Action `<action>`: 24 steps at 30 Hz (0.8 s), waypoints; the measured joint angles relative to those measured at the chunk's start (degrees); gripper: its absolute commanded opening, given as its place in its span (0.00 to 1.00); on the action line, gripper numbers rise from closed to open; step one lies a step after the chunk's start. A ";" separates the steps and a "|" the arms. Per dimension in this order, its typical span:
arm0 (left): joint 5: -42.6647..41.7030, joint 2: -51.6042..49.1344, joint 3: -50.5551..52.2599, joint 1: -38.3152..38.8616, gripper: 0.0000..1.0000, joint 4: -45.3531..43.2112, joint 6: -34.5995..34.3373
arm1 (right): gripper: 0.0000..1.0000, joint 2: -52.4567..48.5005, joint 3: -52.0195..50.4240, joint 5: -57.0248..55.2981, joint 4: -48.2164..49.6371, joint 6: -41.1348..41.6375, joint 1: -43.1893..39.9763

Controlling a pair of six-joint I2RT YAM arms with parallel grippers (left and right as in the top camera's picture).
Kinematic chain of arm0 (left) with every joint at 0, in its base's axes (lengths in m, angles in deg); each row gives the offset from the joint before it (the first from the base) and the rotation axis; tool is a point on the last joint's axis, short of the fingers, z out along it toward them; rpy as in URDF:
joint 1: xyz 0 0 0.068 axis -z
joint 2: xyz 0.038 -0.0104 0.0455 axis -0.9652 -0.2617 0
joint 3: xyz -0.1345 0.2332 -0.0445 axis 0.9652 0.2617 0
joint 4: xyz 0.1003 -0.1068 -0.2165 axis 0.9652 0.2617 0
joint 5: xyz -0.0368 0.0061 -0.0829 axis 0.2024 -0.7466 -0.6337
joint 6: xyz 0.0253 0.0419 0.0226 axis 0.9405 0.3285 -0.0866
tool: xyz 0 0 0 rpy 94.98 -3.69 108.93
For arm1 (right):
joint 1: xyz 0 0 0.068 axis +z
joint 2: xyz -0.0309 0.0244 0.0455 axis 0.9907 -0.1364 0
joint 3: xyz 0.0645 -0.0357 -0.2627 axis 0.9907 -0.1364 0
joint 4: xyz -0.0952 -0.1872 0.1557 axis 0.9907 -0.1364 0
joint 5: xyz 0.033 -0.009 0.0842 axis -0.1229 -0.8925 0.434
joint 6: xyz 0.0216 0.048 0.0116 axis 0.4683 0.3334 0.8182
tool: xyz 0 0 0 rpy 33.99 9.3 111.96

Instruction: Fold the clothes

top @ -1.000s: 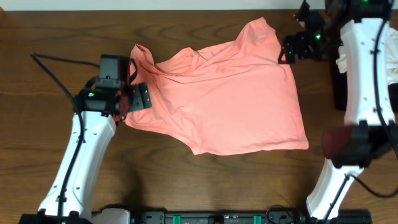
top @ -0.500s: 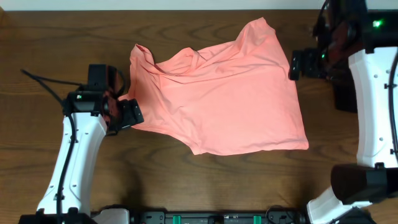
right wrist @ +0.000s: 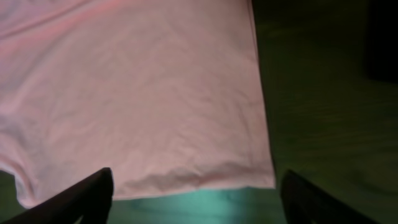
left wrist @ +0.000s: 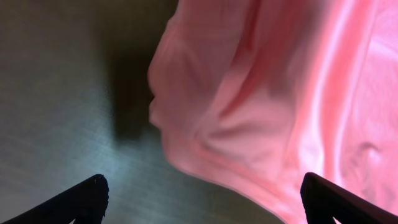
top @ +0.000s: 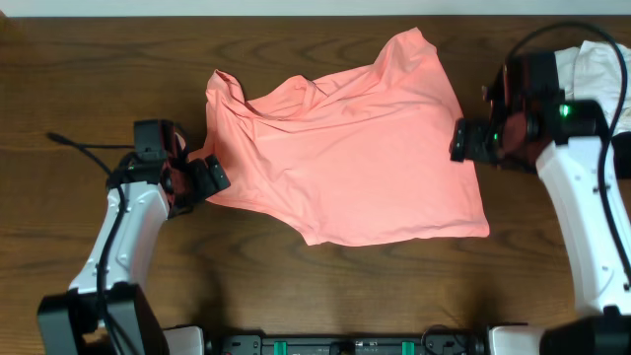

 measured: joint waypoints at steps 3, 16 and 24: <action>-0.83 -2.62 0.00 0.00 0.97 -2.49 0.24 | 0.73 2.89 -8.24 2.03 6.23 0.33 -1.49; -3.41 -7.89 0.02 0.00 0.59 -6.47 1.66 | 0.55 7.32 -21.20 2.99 12.48 -0.20 -3.89; -3.41 -7.89 0.02 0.00 0.36 -6.32 1.95 | 0.56 7.32 -27.26 1.62 13.92 0.79 -6.05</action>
